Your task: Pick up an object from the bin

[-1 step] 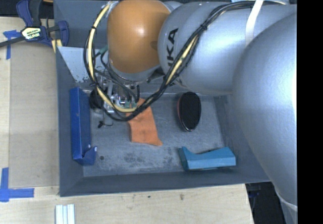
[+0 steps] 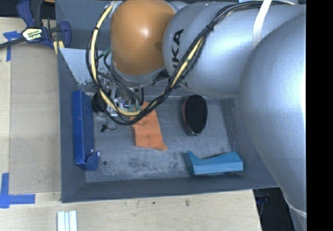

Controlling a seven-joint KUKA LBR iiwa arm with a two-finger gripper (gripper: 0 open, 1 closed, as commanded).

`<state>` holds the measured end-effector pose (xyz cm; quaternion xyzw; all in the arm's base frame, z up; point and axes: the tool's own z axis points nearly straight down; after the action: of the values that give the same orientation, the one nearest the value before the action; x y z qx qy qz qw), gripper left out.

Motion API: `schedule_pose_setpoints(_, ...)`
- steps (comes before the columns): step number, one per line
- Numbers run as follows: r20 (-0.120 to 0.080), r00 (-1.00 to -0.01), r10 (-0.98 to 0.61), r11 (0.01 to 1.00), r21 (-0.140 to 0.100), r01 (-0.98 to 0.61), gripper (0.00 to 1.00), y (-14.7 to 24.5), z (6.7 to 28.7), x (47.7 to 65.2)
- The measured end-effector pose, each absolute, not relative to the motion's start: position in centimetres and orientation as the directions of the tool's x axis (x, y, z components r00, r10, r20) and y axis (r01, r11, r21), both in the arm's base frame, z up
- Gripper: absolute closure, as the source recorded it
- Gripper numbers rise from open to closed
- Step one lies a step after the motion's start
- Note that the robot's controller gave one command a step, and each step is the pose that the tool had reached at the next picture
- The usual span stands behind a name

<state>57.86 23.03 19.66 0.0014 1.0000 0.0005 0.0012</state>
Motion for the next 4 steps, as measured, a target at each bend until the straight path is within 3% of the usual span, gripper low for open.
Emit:
schedule_pose_setpoints(1, -0.005, -0.997, -0.079, 0.997, 0.002, -0.079, 0.0, 18.9, 16.6, 57.5)
schedule_pose_setpoints(2, -0.001, -1.0, 0.0, 1.0, -0.001, 0.0, 0.0, 16.6, 15.4, 59.3)
schedule_pose_setpoints(3, -0.001, -0.988, 0.154, 0.988, 0.001, 0.154, 0.0, 14.2, 15.8, 60.0)
schedule_pose_setpoints(4, -0.005, -1.0, -0.025, 1.0, 0.0, -0.025, 0.0, 12.4, 15.5, 61.1)
